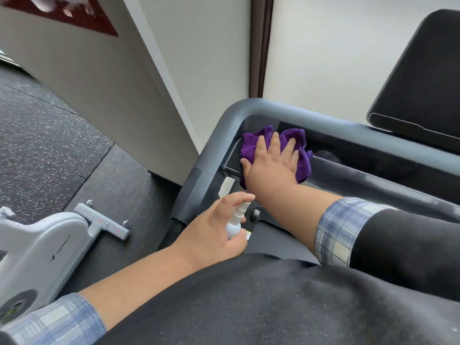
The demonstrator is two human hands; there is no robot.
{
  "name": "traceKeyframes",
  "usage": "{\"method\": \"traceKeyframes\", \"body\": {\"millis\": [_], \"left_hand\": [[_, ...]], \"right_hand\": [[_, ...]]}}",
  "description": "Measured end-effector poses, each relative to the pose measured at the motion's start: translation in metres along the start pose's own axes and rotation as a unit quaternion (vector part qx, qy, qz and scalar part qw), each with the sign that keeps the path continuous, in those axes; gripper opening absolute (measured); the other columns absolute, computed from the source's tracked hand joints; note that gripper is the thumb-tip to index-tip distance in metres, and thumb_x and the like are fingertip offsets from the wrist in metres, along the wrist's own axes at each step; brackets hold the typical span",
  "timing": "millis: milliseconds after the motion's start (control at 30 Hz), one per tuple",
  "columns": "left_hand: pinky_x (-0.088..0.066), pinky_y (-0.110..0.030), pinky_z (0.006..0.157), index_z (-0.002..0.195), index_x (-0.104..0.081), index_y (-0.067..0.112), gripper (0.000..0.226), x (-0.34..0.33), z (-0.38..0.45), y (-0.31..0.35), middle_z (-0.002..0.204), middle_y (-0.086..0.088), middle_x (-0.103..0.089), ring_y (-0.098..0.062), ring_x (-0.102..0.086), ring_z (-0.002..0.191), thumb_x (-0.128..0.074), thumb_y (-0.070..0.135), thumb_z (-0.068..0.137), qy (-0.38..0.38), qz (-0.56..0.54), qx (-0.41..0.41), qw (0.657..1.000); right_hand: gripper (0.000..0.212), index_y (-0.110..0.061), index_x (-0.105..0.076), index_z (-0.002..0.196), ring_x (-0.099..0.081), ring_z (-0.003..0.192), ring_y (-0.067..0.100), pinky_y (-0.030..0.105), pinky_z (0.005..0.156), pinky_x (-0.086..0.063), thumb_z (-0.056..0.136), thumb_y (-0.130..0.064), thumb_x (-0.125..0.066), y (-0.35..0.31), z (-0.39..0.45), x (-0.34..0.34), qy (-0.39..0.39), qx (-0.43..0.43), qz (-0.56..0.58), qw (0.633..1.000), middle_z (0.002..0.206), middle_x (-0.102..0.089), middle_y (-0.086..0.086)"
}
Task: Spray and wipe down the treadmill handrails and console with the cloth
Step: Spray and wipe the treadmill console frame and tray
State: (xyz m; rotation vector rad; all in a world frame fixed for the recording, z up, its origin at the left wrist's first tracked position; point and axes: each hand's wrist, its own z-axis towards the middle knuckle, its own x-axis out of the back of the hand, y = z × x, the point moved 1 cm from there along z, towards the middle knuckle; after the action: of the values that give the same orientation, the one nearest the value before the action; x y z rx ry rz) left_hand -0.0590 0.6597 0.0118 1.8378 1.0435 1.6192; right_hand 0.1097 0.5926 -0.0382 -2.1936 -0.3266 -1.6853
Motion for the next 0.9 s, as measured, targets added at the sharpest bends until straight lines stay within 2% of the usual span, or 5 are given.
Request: {"method": "traceKeyframes", "body": {"millis": [300, 433, 633, 767, 900], "left_hand": [[-0.038, -0.003, 0.070, 0.121, -0.028, 0.062, 0.074, 0.003, 0.001, 0.000, 0.103, 0.023, -0.050, 0.008, -0.055, 0.089, -0.067, 0.012, 0.083, 0.009, 0.007, -0.019, 1.000], [-0.038, -0.004, 0.069, 0.122, -0.027, 0.064, 0.073, 0.006, 0.008, 0.008, 0.103, 0.021, -0.052, 0.000, -0.055, 0.091, -0.066, 0.018, 0.082, 0.011, 0.007, -0.029, 0.999], [-0.040, -0.004, 0.071, 0.122, -0.030, 0.064, 0.078, 0.010, 0.016, 0.014, 0.106, 0.032, -0.052, 0.004, -0.055, 0.095, -0.066, 0.009, 0.081, 0.028, 0.000, -0.057, 0.998], [-0.040, -0.005, 0.069, 0.122, -0.030, 0.064, 0.073, 0.011, 0.016, 0.010, 0.100, 0.023, -0.055, 0.005, -0.057, 0.090, -0.064, 0.016, 0.078, 0.040, -0.022, -0.062, 0.997], [-0.041, -0.005, 0.068, 0.118, -0.028, 0.070, 0.073, 0.009, 0.014, 0.007, 0.100, 0.016, -0.056, 0.004, -0.057, 0.089, -0.062, 0.019, 0.078, 0.033, -0.033, -0.060, 0.997]], "right_hand": [[0.090, -0.021, -0.011, 0.158, 0.002, 0.149, 0.045, 0.056, 0.121, -0.004, 0.090, -0.070, -0.043, -0.005, 0.001, 0.000, -0.017, 0.126, -0.025, 0.992, 0.166, -0.008, 0.008], [0.085, -0.024, -0.013, 0.158, -0.005, 0.150, 0.040, 0.049, 0.122, -0.011, 0.091, -0.050, -0.057, 0.012, -0.008, 0.002, -0.026, 0.228, -0.039, 0.973, 0.164, -0.013, 0.006], [0.074, -0.029, -0.049, 0.144, -0.039, 0.141, 0.031, 0.046, 0.116, -0.033, 0.075, -0.037, -0.074, 0.042, -0.034, -0.007, -0.050, 0.338, 0.047, 0.939, 0.153, -0.042, 0.003], [0.075, -0.023, -0.053, 0.143, -0.043, 0.137, 0.021, 0.032, 0.116, -0.030, 0.072, -0.022, -0.077, 0.068, -0.051, 0.023, 0.049, 0.256, 0.243, 0.934, 0.152, -0.045, 0.003], [0.074, -0.026, -0.047, 0.147, -0.037, 0.141, 0.023, 0.033, 0.120, -0.024, 0.078, -0.032, -0.073, 0.086, -0.028, 0.039, 0.127, 0.081, 0.233, 0.961, 0.155, -0.040, 0.002]]}}
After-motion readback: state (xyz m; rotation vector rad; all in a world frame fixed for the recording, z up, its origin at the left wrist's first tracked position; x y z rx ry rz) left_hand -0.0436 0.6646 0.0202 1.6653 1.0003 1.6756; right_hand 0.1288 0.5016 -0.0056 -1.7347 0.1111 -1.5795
